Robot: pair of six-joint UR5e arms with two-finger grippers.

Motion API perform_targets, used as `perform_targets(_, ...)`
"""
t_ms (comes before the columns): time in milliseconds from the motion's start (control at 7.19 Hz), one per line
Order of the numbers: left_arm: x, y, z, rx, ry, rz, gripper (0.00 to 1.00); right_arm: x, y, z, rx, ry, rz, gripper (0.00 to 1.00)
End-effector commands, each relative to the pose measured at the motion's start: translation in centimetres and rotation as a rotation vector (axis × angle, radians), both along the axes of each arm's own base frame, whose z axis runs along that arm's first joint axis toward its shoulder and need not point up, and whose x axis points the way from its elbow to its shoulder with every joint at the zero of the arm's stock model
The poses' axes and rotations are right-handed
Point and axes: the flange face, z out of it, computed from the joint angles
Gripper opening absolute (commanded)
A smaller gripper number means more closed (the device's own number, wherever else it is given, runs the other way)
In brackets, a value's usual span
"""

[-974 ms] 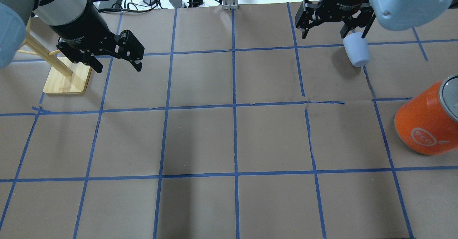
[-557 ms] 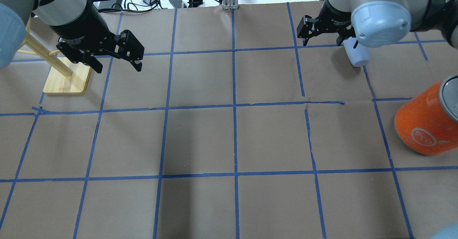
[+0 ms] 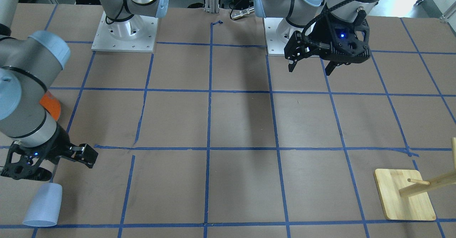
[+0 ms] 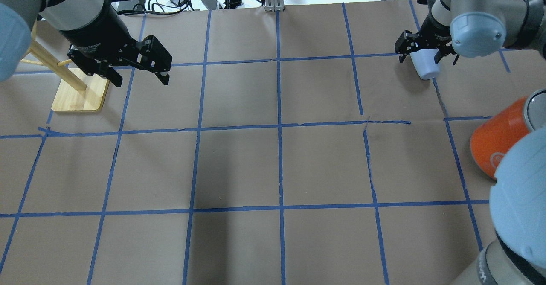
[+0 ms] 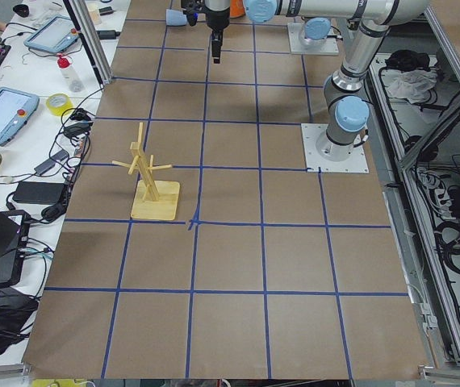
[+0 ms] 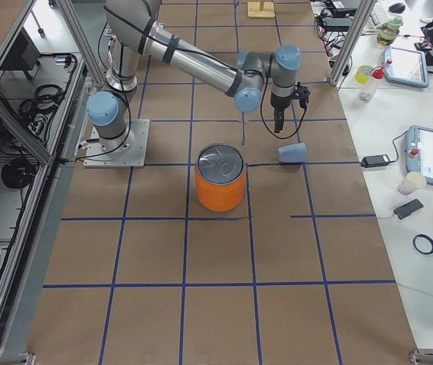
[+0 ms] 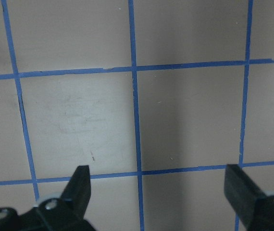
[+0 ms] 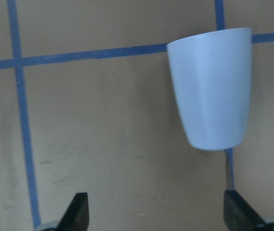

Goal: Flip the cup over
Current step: 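Lower the right gripper onto the pale blue cup and close on it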

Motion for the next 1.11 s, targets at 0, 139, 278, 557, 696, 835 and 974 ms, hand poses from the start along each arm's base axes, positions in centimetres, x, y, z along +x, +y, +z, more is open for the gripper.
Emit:
perform_targets(0,0.0,0.0,0.0,0.0,0.0,0.001,1.0,-6.2,-2.8,-3.8,0.005,-0.001,0.031,1.0)
perform_targets(139,0.0,0.0,0.0,0.0,0.0,0.002,1.0,-6.4,-3.6,-6.5,0.02,-0.007,0.048,1.0)
perform_targets(278,0.0,0.0,0.0,0.0,0.0,0.0,1.0,-6.7,-4.0,-7.4,0.01,-0.005,0.056,1.0)
perform_targets(557,0.0,0.0,0.0,0.0,0.0,0.0,1.0,-6.7,-4.6,-7.3,-0.004,-0.002,0.069,0.99)
perform_targets(696,0.0,0.1,0.1,-0.002,0.0,0.0,1.0,-6.7,-4.7,-7.9,0.002,-0.006,0.071,0.89)
perform_targets(835,0.0,0.0,0.1,-0.003,0.0,-0.002,1.0,-6.7,-5.0,-8.1,0.002,-0.008,0.074,0.76)
perform_targets(974,0.0,0.1,0.1,-0.002,0.001,-0.002,1.0,-6.6,-5.2,-8.2,-0.007,-0.025,0.079,0.65)
